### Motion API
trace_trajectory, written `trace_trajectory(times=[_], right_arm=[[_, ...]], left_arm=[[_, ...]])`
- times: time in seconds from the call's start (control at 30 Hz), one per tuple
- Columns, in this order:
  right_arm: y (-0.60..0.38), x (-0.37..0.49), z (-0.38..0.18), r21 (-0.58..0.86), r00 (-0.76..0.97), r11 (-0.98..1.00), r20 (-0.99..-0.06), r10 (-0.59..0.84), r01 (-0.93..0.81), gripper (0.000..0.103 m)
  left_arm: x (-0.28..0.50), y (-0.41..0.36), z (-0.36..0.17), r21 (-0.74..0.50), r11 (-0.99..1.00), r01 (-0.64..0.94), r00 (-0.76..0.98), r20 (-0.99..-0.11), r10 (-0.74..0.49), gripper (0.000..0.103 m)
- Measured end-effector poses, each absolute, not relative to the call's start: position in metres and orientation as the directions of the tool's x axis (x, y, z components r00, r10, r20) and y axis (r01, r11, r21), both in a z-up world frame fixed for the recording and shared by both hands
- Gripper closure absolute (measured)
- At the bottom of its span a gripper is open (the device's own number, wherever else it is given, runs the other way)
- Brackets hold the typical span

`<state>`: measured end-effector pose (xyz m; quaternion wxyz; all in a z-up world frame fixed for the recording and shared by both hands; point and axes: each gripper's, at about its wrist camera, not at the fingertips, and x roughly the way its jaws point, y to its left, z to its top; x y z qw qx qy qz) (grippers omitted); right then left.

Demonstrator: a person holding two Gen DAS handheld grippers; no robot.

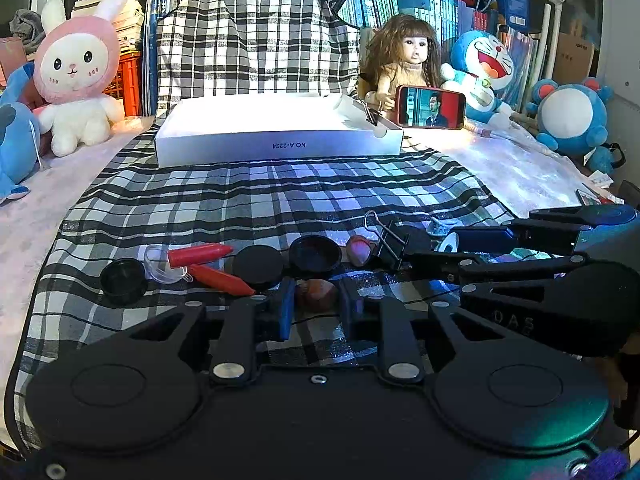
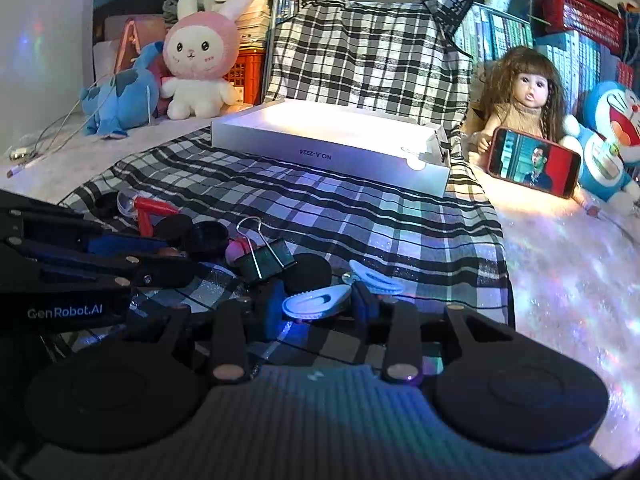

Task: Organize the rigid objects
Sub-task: 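Grasp the brown nut with the left tool while the right tool grasps the blue hair clip, then carry the brown nut with the left tool while the right tool carries the blue clip into the white tray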

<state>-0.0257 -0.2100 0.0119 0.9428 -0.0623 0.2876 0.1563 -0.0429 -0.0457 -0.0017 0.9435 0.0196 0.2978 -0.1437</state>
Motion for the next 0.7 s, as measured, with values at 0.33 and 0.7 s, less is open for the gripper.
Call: trace_trajectory(times=[0.33, 0.7], right_arm=[[-0.228, -0.017, 0.031, 0.073, 0.820, 0.978, -0.535, 0.204, -0.196, 0.061], [-0.237, 0.007, 0.049, 0.087, 0.839, 0.990, -0.525, 0.141, -0.112, 0.061]], left_arm=[[-0.032, -0.039, 0.020, -0.069, 0.965, 0.253, 0.808, -0.533, -0.250, 0.081], [0.003, -0.028, 0.044, -0.082, 0.969, 0.233, 0.825, -0.510, -0.242, 0.081]])
